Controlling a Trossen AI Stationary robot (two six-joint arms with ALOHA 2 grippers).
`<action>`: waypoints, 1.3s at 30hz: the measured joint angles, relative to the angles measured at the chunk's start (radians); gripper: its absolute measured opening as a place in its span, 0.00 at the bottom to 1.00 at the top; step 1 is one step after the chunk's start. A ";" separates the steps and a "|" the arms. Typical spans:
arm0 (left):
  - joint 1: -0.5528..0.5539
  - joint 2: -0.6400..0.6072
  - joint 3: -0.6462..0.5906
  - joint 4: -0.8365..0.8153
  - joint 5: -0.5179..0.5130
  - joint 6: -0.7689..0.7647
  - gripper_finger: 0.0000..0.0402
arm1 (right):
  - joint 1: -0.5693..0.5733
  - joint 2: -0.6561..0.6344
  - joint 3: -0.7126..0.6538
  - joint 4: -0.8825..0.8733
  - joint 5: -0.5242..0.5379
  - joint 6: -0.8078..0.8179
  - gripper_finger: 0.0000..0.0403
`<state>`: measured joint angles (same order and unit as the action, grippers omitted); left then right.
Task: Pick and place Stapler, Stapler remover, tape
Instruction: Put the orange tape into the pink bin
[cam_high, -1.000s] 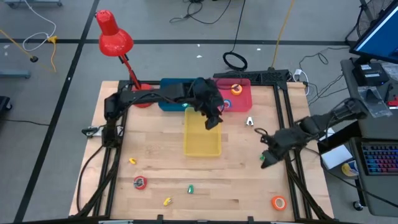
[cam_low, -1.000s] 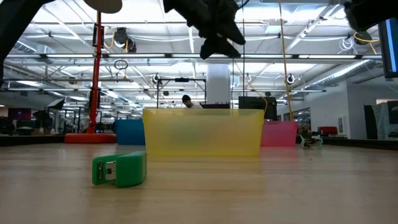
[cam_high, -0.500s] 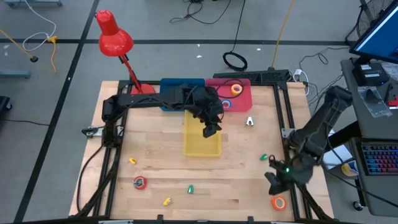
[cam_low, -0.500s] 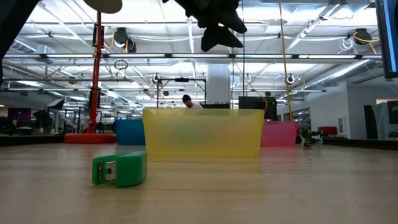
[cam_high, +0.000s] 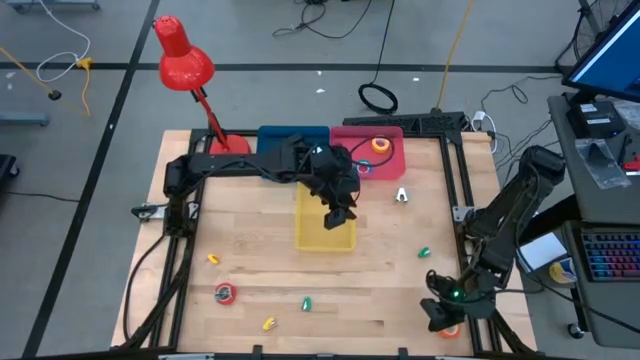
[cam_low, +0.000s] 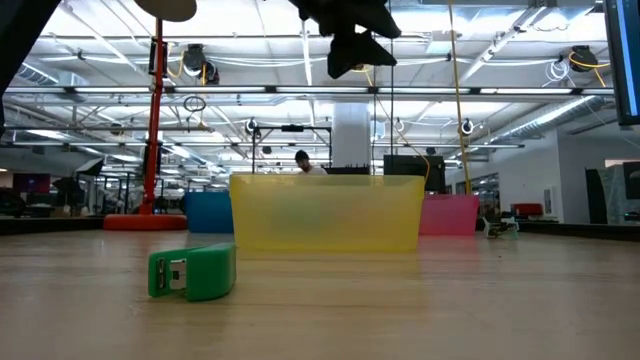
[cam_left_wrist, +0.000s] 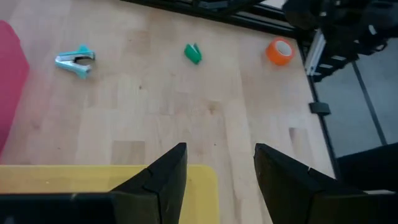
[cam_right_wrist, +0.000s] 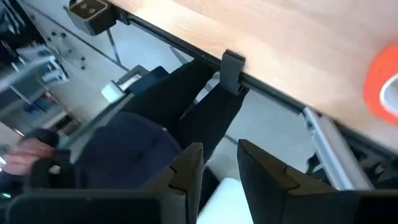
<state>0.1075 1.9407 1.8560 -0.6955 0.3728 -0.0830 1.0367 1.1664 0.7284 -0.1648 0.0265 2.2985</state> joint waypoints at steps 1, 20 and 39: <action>-0.002 -0.003 0.000 -0.004 0.001 0.000 0.47 | 0.000 0.000 0.000 -0.008 0.000 -0.031 0.23; -0.096 -0.079 0.000 -0.033 -0.090 -0.081 0.47 | 0.000 -0.002 0.001 -0.424 -0.240 -0.561 0.23; -0.193 -0.081 0.000 0.161 -0.193 -0.112 0.47 | -0.001 -0.002 0.001 -0.490 -0.203 -0.827 0.23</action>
<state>-0.0854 1.8593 1.8561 -0.5347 0.1802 -0.1947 1.0360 1.1641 0.7292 -0.6552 -0.1760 1.4719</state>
